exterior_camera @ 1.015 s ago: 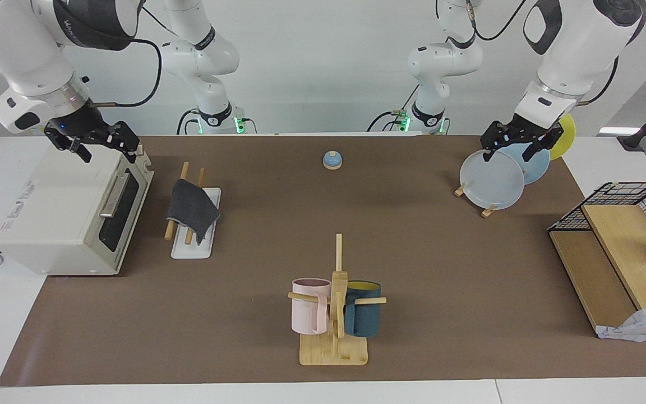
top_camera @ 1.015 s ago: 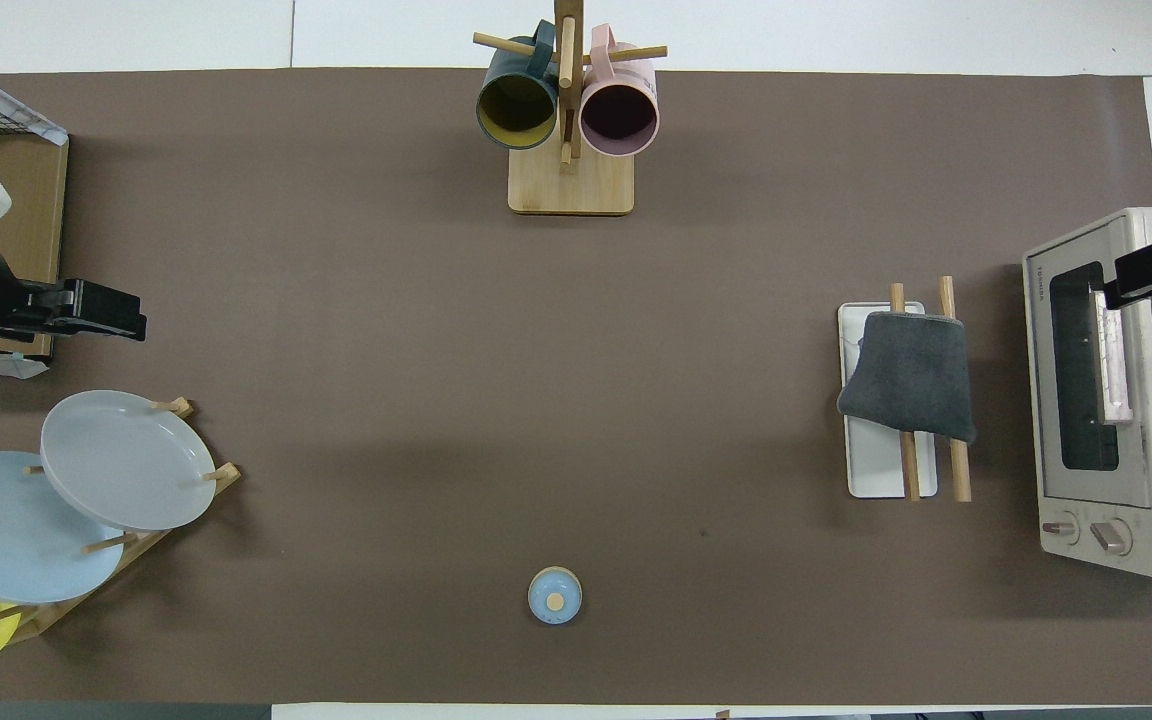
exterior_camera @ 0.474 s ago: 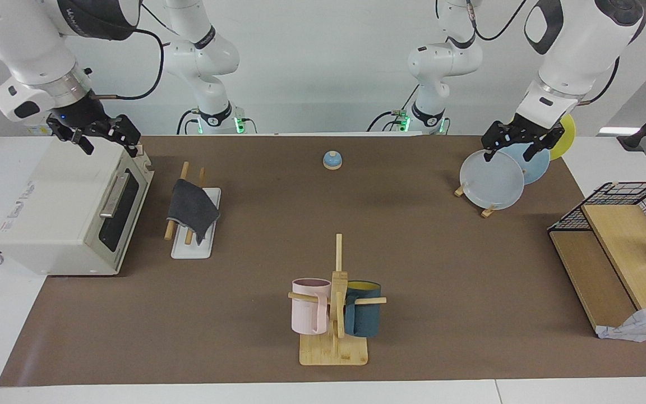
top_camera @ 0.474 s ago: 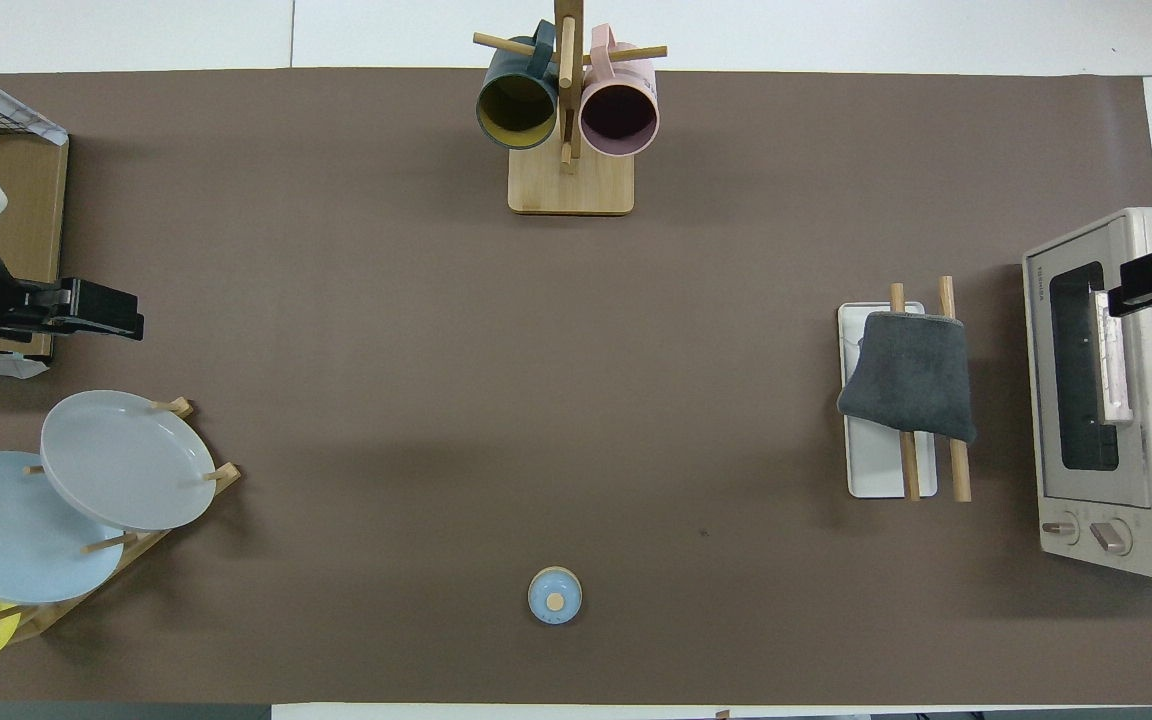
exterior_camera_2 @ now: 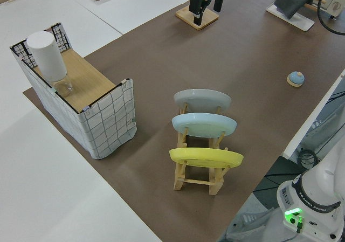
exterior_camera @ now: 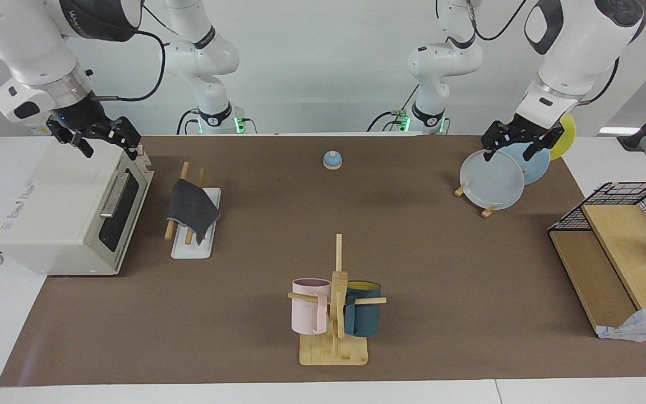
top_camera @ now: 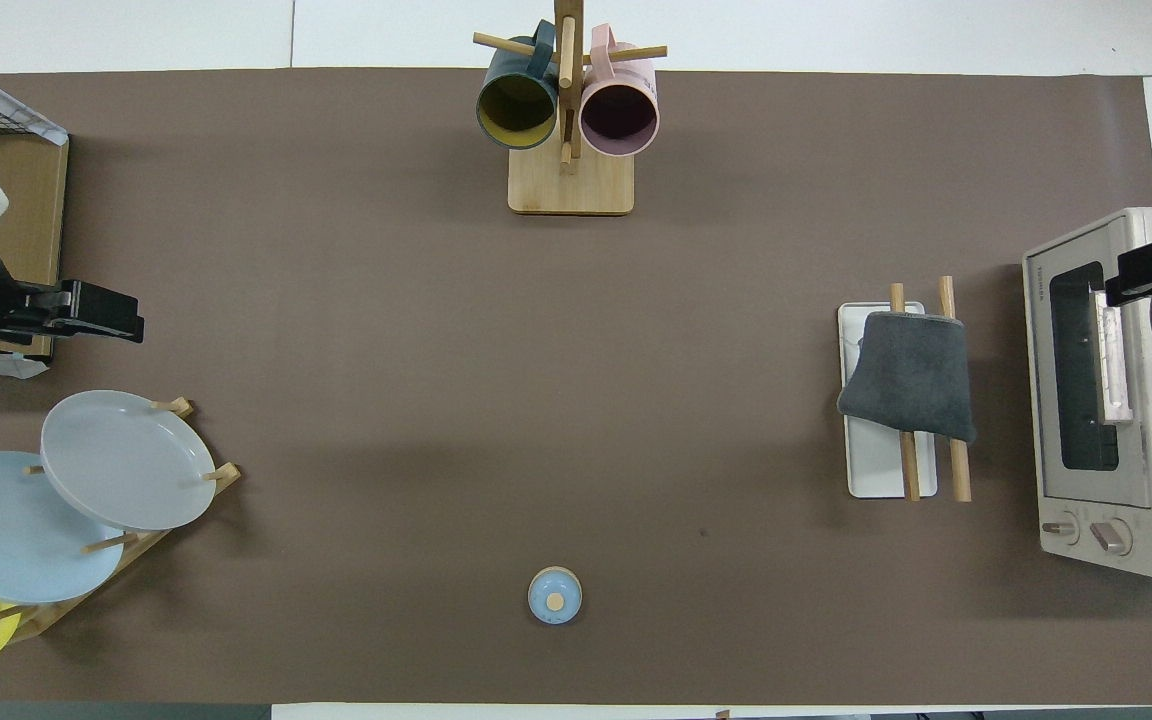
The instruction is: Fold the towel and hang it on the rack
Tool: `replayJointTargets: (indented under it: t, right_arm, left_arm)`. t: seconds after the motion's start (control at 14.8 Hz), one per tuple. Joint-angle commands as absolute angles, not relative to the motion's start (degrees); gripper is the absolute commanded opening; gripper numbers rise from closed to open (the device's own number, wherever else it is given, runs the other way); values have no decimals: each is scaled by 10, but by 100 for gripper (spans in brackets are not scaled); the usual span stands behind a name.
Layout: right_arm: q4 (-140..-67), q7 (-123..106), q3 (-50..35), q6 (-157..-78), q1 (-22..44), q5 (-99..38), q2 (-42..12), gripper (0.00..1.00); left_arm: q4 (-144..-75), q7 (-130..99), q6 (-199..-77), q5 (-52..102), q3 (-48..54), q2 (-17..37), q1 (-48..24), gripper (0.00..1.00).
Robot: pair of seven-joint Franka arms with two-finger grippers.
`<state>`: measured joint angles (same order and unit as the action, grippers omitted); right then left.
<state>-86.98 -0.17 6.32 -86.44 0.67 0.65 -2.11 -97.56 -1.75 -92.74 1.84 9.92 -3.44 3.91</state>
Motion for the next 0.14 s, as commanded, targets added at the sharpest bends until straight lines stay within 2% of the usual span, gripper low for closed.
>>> replayJointTargets:
  t: [0.0, 0.07]
  right_arm:
    - [-881, 9, 61, -875, 7, 8, -14, 100]
    - [-882, 9, 61, -876, 7, 8, -15, 100]
  left_arm:
    - [-967, -18, -916, 21, 100, -33, 42, 100]
    - [-966, -18, -916, 21, 100, -33, 42, 100]
